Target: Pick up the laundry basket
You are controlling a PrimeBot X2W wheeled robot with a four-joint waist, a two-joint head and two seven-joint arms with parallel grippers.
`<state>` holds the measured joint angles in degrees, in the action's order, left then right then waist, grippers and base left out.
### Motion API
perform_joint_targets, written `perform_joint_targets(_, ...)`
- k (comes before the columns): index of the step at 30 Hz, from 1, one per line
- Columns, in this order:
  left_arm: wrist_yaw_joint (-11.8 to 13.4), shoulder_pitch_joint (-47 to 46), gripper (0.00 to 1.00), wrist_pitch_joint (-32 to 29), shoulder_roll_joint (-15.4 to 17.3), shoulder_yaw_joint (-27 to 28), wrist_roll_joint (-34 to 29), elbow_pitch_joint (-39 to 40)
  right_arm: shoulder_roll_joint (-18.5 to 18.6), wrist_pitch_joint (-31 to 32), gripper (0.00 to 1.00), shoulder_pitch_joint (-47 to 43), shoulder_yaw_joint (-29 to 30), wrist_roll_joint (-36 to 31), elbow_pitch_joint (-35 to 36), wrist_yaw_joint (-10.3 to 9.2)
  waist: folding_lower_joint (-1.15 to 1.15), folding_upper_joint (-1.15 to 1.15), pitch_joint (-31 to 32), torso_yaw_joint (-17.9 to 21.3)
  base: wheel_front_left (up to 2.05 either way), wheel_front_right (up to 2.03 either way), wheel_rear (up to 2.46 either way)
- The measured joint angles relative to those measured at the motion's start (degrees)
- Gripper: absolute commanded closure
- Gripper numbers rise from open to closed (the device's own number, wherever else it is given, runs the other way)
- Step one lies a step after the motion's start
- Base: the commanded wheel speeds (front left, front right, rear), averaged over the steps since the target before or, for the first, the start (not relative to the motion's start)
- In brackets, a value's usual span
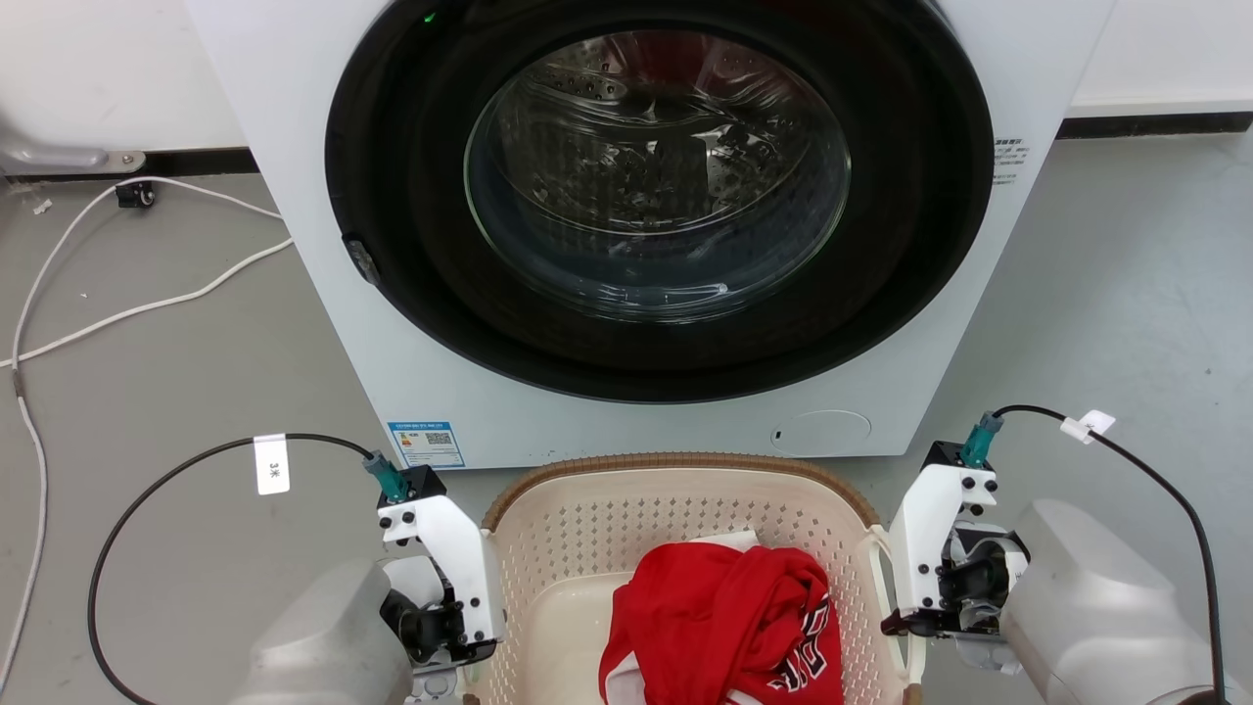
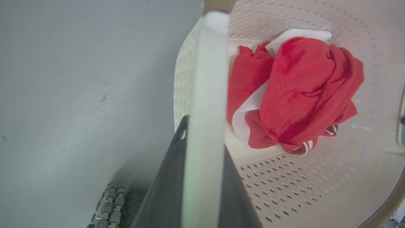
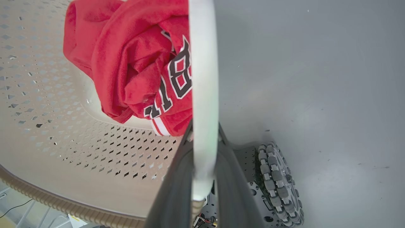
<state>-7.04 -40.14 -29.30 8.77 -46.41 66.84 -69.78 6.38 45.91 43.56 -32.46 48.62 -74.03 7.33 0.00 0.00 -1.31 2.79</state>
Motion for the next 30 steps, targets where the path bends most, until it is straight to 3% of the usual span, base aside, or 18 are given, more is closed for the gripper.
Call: perform_joint_targets(30,0.0,0.08,1.0,0.75,0.22,-1.59,1.94,-0.29,-0.96,0.1,1.0,-0.18,4.94,-5.01,-0.02,0.0,0.0,0.0,-0.49,0.39,0.0,0.0,0.0)
